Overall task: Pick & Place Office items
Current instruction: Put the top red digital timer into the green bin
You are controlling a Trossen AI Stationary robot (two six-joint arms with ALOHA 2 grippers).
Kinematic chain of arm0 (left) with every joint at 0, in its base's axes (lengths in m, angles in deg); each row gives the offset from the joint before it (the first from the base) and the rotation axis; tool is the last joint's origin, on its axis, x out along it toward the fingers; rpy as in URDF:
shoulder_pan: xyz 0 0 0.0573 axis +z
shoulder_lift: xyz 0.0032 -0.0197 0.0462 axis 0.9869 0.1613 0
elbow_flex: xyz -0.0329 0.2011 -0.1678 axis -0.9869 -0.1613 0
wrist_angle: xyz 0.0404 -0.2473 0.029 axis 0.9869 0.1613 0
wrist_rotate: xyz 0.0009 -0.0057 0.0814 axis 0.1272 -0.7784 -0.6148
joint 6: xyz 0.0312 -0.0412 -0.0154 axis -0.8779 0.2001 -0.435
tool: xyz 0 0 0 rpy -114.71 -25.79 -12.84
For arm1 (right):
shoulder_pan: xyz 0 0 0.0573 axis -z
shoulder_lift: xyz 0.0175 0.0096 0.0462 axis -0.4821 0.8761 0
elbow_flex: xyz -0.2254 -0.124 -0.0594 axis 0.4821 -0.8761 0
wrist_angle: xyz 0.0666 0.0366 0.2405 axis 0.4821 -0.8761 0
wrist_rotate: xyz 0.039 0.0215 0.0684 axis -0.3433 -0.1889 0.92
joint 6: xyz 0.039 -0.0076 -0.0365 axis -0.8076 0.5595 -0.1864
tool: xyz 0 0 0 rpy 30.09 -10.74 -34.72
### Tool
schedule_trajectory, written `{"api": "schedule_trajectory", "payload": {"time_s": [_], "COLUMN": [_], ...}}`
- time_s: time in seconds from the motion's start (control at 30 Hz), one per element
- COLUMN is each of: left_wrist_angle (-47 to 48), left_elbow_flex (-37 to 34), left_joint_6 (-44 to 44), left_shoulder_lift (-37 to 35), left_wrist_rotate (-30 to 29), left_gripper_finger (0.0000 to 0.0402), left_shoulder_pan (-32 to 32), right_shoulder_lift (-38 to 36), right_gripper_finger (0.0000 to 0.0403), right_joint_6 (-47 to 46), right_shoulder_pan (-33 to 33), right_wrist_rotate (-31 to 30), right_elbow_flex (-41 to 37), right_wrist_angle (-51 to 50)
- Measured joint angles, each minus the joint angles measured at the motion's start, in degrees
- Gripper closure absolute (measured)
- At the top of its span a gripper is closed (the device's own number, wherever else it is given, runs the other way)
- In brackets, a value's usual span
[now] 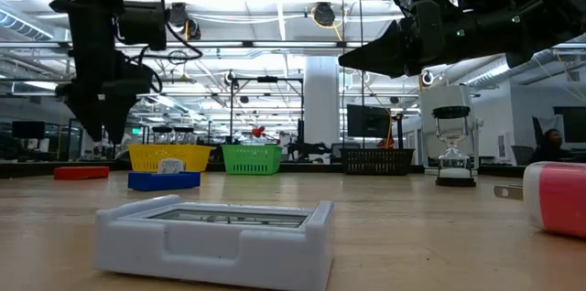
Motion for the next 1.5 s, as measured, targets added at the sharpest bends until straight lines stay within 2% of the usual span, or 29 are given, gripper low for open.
{"api": "schedule_trajectory", "payload": {"time_s": [0.07,0.37,0.7,0.97,1.17,1.33,1.5], "left_wrist_angle": [0.55,0.26,-2.59,-7.10,-8.31,-7.88,-8.21], "left_elbow_flex": [0.00,0.00,-2.19,-7.79,-7.85,-6.29,-1.17], "left_joint_6": [0.40,1.14,6.69,9.62,7.04,3.11,-1.36], "left_shoulder_lift": [1.13,7.06,8.87,8.58,8.68,8.46,6.76], "left_wrist_rotate": [1.79,2.57,3.51,3.36,4.43,4.59,4.04], "left_gripper_finger": [0.0125,0.0102,0.0108,0.0138,0.0191,0.0244,0.0244], "left_shoulder_pan": [0.42,0.31,-4.64,-6.79,-8.18,-8.33,-7.90], "right_shoulder_lift": [0.00,0.00,0.00,0.00,-0.01,0.00,-0.01], "right_gripper_finger": [0.0396,0.0397,0.0395,0.0395,0.0396,0.0398,0.0395], "right_joint_6": [-0.02,-0.01,-0.01,-0.02,-0.02,-0.02,-0.02], "right_shoulder_pan": [0.00,0.00,0.00,0.00,0.00,0.00,0.00], "right_wrist_rotate": [0.00,-0.01,0.00,0.00,0.00,0.00,0.00], "right_elbow_flex": [0.00,0.00,0.00,0.00,0.00,0.00,0.00], "right_wrist_angle": [0.00,0.02,0.01,0.00,0.00,0.02,0.01]}}
